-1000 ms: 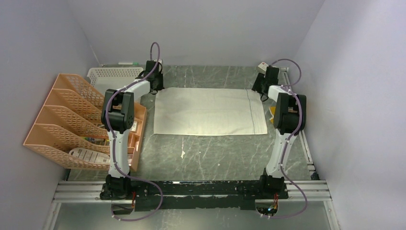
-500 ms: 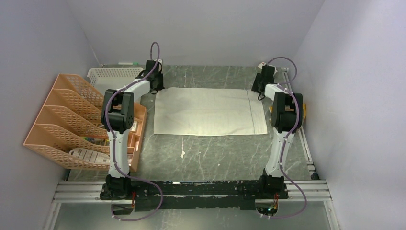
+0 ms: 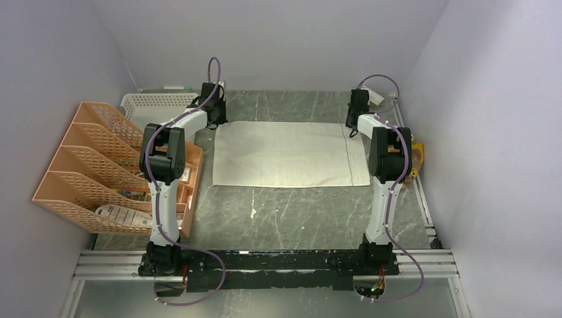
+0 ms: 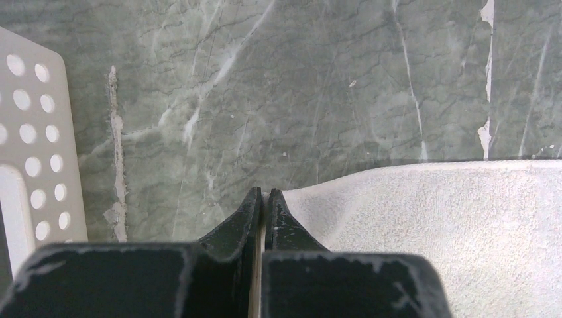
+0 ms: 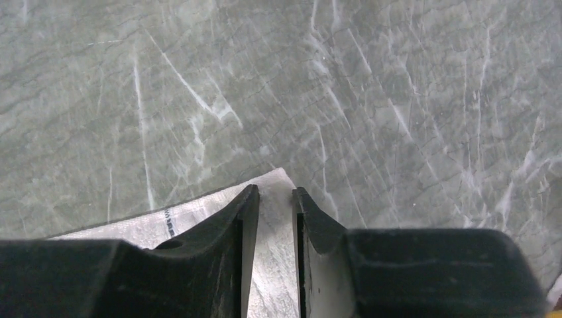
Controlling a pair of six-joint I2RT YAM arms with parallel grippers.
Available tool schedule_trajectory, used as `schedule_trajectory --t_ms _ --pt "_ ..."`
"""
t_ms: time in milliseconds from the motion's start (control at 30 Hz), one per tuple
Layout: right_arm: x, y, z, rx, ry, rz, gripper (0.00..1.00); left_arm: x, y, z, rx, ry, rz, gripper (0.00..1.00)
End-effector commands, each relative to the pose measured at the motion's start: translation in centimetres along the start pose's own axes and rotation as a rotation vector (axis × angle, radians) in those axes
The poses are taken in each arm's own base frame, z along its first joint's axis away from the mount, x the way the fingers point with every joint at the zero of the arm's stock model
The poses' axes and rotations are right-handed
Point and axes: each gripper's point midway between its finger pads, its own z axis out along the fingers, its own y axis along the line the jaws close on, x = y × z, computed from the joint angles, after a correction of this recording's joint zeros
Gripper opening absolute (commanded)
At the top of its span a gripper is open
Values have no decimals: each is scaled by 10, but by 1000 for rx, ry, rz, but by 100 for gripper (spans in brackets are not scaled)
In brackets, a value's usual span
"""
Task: Roll the towels
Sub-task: Fold the towel at the center of the board.
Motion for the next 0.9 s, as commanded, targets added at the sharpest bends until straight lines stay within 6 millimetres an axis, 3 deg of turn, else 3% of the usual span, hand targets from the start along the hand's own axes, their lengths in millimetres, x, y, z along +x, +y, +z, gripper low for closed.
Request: schedule_trajectory --t_ms 0,133,333,767,867 --pt "13 -8 4 32 31 -1 29 -31 -3 -22 26 -57 -3 7" --pt "14 -5 6 24 39 0 40 -32 -3 -23 28 -60 -4 7" --pt "13 -4 9 28 59 0 42 -33 -3 -25 28 -60 -1 7" --pt "26 -4 14 39 117 -5 30 -35 0 -28 23 -63 1 7" --pt "27 -4 14 42 130 -7 23 -38 1 -30 22 -66 -2 7"
